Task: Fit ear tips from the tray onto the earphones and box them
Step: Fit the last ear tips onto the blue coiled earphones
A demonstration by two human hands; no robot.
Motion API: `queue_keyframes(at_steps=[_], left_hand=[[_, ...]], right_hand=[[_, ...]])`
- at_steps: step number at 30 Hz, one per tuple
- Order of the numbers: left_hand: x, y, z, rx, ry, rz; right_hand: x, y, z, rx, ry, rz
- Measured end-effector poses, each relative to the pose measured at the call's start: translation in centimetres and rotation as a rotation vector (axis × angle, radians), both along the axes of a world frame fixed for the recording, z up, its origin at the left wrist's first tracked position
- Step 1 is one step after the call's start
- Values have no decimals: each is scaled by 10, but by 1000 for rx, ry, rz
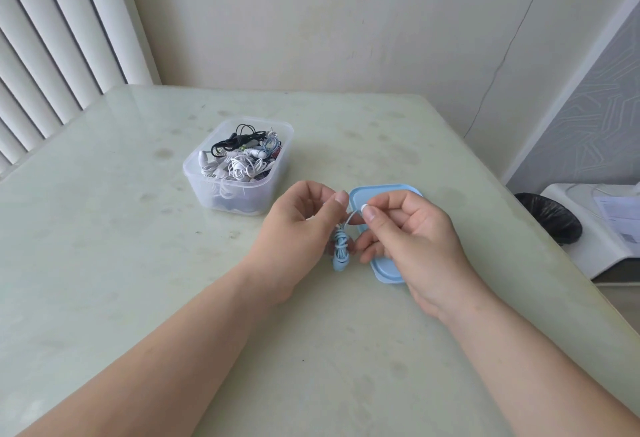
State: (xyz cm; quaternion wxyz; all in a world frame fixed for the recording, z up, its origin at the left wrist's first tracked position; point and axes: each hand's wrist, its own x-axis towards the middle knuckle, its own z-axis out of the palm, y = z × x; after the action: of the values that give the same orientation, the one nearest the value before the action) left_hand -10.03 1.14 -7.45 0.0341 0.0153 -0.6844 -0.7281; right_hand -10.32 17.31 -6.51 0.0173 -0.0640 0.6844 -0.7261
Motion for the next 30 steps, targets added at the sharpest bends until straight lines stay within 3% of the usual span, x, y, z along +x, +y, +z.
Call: queue_keyframes(at_steps=[9,15,20,30], left_hand=[[0,-5,-1,-35,18,-185],[2,-5,-1,-127,7,-200],[0,-7,-1,-5,-36,-165],[-1,-6,-2,156,-27,-179]], right_hand=[[1,4,-2,24,-44,-8],[-2,5,0,-22,-80,6],[-6,9,-2,-111,-115,-95],[-6,8,-1,-156,-138,-23]])
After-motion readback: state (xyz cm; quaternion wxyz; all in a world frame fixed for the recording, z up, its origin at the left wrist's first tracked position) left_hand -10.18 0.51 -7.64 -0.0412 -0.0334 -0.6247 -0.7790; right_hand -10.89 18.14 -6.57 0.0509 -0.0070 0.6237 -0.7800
